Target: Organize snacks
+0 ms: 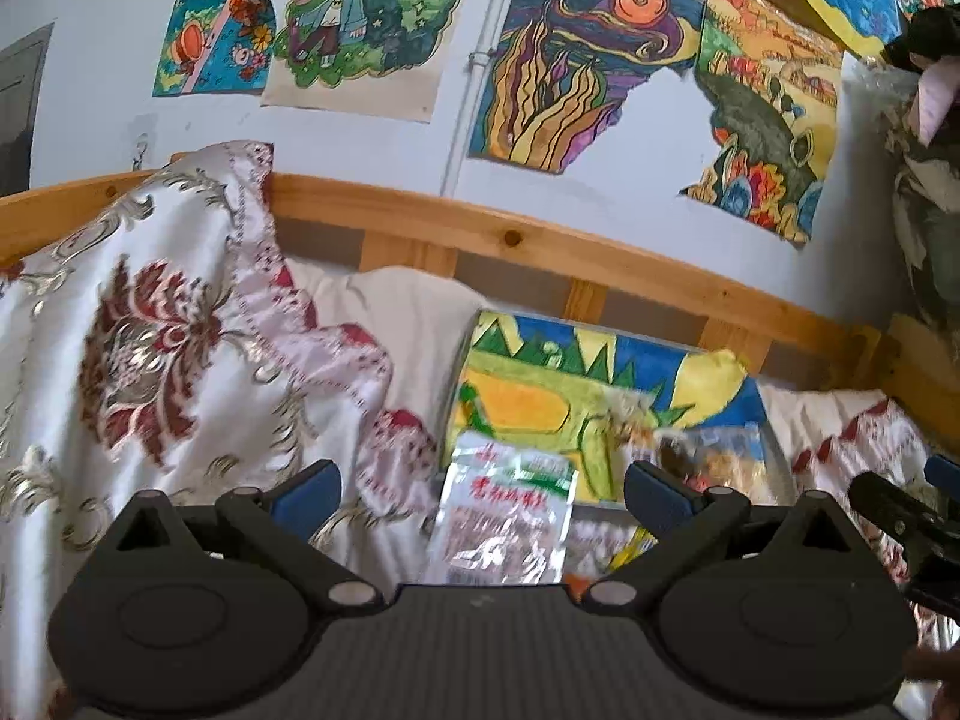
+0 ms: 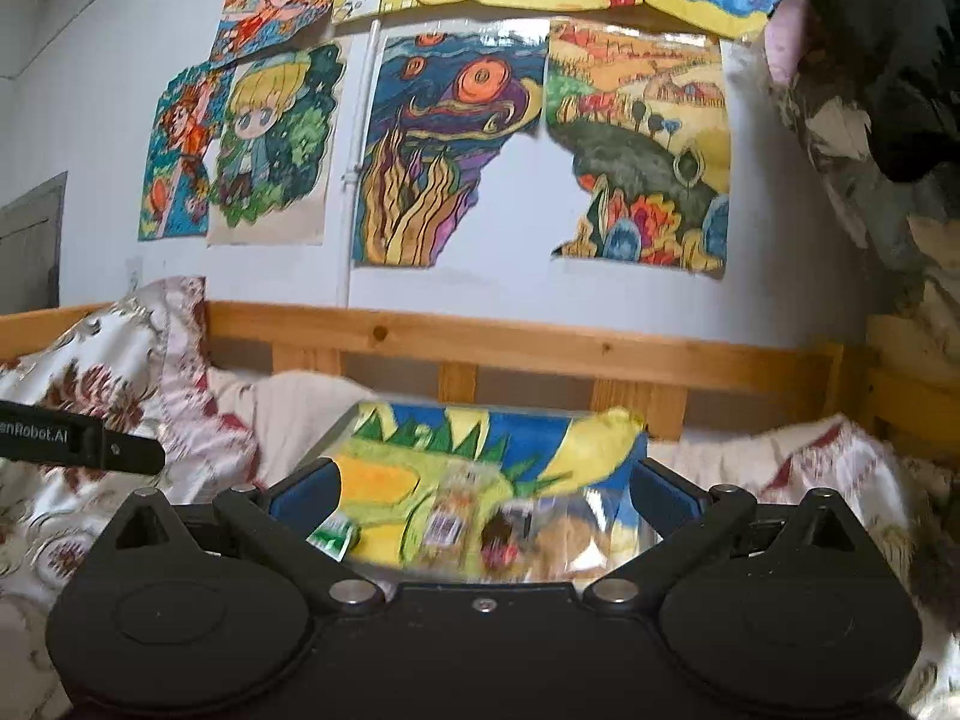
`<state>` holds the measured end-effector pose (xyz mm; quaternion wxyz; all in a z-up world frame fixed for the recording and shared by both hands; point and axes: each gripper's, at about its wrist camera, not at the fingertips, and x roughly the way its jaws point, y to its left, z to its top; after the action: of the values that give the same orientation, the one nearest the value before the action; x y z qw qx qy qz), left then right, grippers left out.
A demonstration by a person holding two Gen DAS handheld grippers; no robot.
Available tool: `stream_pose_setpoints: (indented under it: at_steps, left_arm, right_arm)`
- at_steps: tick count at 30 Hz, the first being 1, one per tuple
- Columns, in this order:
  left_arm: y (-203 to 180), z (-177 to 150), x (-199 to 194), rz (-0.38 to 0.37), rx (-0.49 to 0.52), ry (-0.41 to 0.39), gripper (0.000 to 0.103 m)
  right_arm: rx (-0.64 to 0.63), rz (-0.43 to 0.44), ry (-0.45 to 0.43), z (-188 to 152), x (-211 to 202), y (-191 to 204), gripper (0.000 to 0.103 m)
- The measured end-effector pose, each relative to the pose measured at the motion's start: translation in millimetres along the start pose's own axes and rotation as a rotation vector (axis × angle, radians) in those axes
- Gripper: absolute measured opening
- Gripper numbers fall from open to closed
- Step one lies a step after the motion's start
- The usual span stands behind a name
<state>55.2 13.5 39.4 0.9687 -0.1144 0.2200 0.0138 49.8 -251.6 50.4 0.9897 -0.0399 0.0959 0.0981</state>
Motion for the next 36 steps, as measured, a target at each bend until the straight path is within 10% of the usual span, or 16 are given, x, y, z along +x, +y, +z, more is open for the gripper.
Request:
stream_pose_setpoints:
  at_steps: [36]
  left_arm:
    - [15, -69, -1, 0.038, 0.017, 0.266, 0.102]
  right_arm:
    - [-0.076, 0.097, 0.281, -56, -19, 26, 0.102]
